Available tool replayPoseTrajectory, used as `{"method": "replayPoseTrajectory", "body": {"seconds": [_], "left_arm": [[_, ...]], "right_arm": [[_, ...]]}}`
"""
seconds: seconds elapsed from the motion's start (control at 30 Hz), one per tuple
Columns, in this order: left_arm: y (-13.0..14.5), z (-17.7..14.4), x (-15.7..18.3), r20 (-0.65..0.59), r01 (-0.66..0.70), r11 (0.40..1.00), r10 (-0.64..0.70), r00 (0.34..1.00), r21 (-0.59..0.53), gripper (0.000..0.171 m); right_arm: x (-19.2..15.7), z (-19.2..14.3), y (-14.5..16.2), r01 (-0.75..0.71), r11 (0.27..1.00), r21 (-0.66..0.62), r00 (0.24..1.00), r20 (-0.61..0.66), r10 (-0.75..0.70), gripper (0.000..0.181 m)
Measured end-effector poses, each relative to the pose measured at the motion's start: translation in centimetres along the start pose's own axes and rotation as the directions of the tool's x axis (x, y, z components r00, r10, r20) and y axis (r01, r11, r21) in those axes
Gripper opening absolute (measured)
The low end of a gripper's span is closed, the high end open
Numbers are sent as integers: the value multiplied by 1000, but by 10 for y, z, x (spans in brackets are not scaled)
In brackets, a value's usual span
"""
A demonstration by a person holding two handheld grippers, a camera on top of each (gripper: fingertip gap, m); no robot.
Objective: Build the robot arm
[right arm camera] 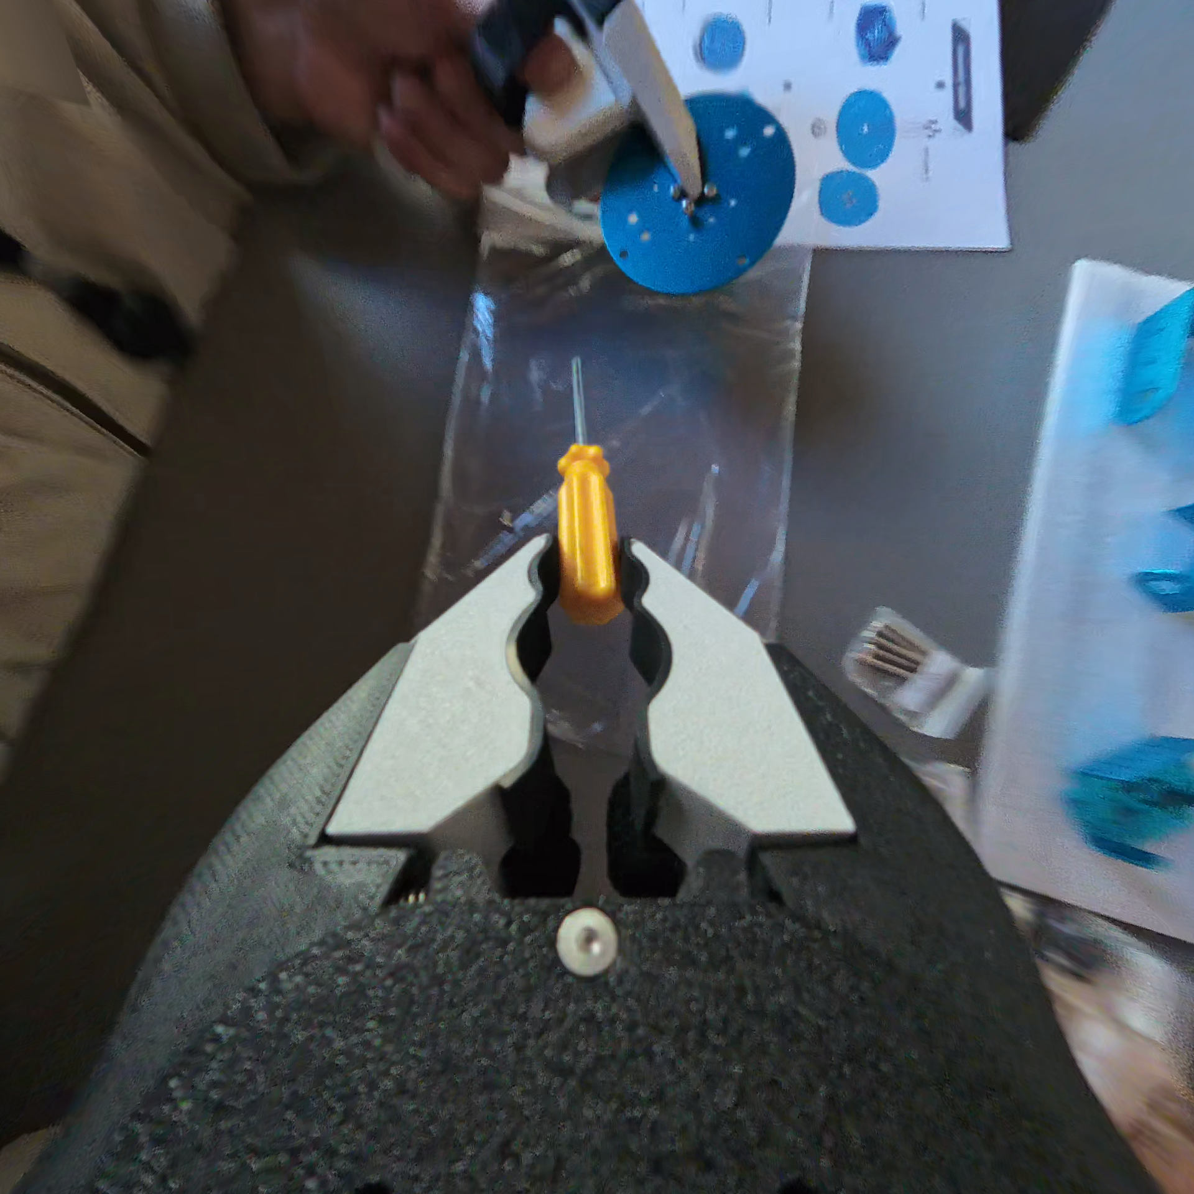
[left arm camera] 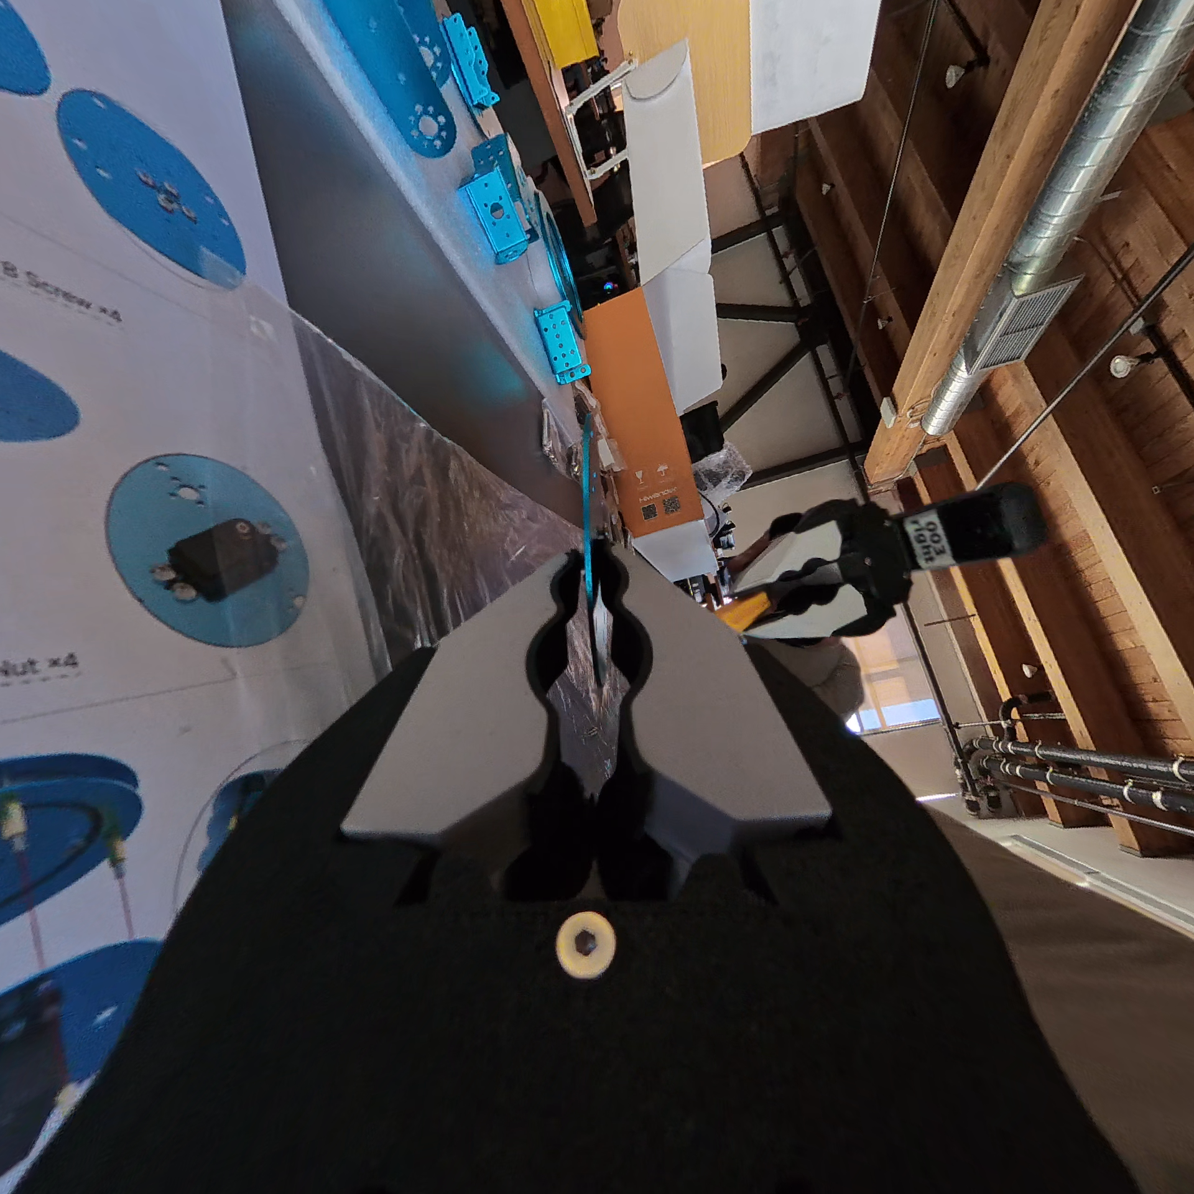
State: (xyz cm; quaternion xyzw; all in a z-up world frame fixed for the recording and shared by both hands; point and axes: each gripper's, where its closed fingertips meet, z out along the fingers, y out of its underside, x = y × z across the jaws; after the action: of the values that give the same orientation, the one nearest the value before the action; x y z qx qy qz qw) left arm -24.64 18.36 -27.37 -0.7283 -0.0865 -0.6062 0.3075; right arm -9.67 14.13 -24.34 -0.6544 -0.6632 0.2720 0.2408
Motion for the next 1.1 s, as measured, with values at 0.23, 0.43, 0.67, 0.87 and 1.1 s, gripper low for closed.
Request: {"method": "replayPoseTrajectory", "body": {"seconds": [0.23, 0.43, 0.67, 0.87, 1.1], "left_arm": [[-2, 0, 11, -26, -39, 999, 38, 999, -18, 5], [5, 7, 12, -36, -30, 999, 29, 999, -34, 5], [7, 11, 12, -46, -25, 999, 23, 999, -42, 5], [8, 11, 12, -58, -20, 999, 17, 998, -47, 5], [7, 10, 14, -81, -14, 999, 10, 997, -49, 5]], "right_arm": [[14, -11, 9, -257, 950, 178, 964, -13, 264, 17], [0, -1, 37, -264, 961, -78, 964, -4, 264, 16], [13, -68, 36, -74, 901, -427, 988, -156, 7, 15], [-5, -113, 65, -144, 638, -757, 990, -112, 91, 15], [-7, -83, 65, -32, 402, -915, 991, 23, 131, 15]]}}
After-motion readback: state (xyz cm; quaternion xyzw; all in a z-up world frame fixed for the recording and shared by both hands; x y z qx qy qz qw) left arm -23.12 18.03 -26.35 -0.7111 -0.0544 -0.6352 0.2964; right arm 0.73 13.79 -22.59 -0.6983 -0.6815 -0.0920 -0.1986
